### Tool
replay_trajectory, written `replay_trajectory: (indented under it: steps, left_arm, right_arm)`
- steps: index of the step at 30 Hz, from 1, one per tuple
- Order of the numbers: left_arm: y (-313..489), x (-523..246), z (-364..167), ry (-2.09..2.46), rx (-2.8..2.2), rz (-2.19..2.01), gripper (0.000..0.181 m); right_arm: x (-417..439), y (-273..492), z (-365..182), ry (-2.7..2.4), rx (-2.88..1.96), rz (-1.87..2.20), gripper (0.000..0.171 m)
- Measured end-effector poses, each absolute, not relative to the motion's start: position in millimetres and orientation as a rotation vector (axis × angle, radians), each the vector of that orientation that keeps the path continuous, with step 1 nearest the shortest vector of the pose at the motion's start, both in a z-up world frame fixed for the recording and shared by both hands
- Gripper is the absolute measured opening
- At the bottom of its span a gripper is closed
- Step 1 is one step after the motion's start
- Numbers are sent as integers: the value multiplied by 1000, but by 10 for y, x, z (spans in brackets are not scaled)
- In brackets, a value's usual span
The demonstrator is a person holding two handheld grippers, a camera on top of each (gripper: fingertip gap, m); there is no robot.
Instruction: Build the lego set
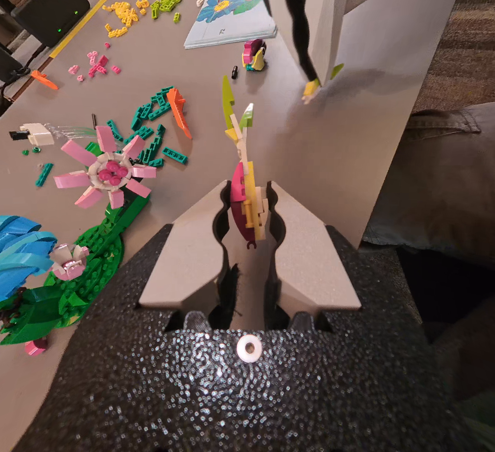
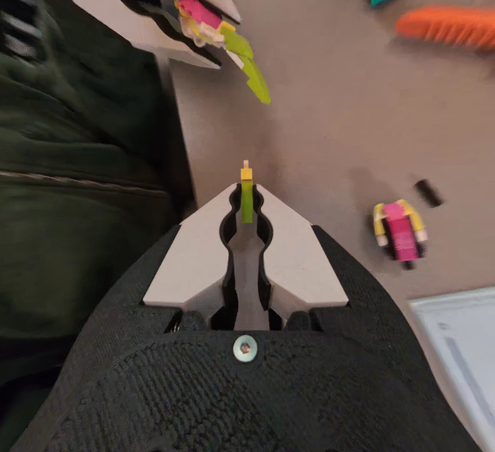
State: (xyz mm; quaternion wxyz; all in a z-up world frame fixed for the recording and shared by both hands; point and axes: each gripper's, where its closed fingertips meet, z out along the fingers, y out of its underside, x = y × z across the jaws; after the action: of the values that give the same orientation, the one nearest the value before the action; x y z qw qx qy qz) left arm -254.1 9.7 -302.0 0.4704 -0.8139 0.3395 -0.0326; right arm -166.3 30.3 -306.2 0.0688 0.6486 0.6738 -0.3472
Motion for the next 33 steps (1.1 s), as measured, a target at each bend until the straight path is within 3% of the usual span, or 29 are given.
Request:
replay_trajectory:
  steps: [5,11,16,20,24,29,33]
  left_arm:
    - [85,-2477,-3025,862,-1982,-98,24]
    - [74,-2457,-3017,868,-1974,-111,24]
    - [69,-2442,-3009,870,-1964,-123,24]
    - [74,-2397,-3019,883,-1962,-134,25]
    - [70,-2358,-3032,899,-1965,-134,24]
    - [64,-2339,-3034,904,-1963,-146,24]
    - [59,-2315,-3037,912,-1962,-160,24]
  right_arm:
    - [-1490,348,-3199,1763,2052,-998,9]
    - [-1497,430,-3134,2076,2156,-1019,38]
    - [-1410,351,-3100,2774,2093,-952,33]
    - [-1327,356,-3200,2930,2150,-873,25]
    - [-1327,276,-3247,2664,2254,-1105,6]
    - [-1303,292,-3184,1717,2426,-1482,6]
    - [-1207,351,-3202,1140,2395,-1495,6]
